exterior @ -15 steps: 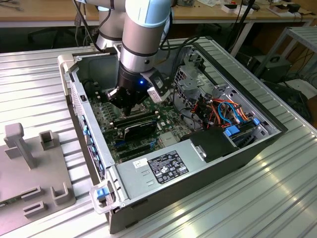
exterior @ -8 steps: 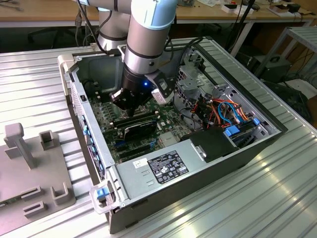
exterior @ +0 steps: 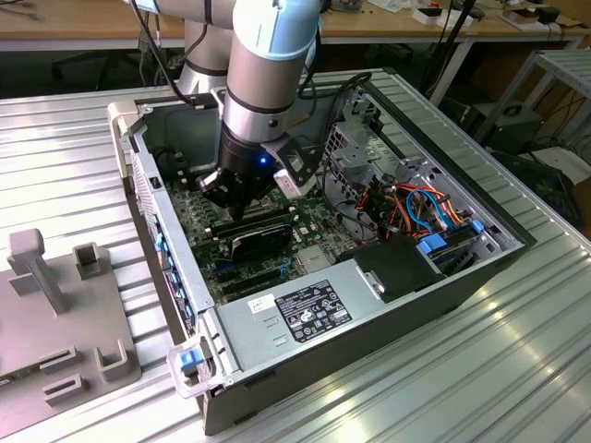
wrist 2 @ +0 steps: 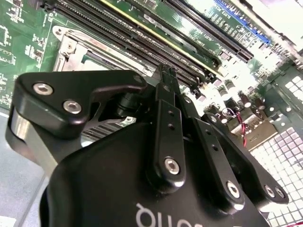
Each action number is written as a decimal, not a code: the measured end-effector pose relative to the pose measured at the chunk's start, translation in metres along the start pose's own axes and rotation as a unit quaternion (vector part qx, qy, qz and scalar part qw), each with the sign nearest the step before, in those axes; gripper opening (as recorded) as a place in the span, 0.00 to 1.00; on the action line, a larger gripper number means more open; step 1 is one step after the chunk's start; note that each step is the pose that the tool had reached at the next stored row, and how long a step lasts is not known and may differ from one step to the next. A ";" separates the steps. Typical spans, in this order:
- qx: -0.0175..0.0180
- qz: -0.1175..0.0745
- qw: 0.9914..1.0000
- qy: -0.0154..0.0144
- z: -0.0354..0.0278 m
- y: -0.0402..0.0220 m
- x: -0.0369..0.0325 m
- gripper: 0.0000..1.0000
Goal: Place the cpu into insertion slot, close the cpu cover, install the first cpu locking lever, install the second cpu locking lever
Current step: 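Install the second cpu locking lever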
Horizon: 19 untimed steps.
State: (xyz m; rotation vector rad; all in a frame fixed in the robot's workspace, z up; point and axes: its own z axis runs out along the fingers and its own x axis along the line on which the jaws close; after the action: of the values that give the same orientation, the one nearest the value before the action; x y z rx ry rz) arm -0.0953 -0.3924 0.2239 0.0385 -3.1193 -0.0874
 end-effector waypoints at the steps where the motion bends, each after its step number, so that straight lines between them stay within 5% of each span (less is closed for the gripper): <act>1: 0.000 0.000 1.000 0.000 0.0003 0.0007 -0.0001 0.11; 19: -0.001 0.000 1.000 0.000 0.0130 0.0104 0.0053 0.11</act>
State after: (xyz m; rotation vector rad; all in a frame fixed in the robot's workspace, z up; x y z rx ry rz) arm -0.1011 -0.3814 0.2117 0.0387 -3.1194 -0.0914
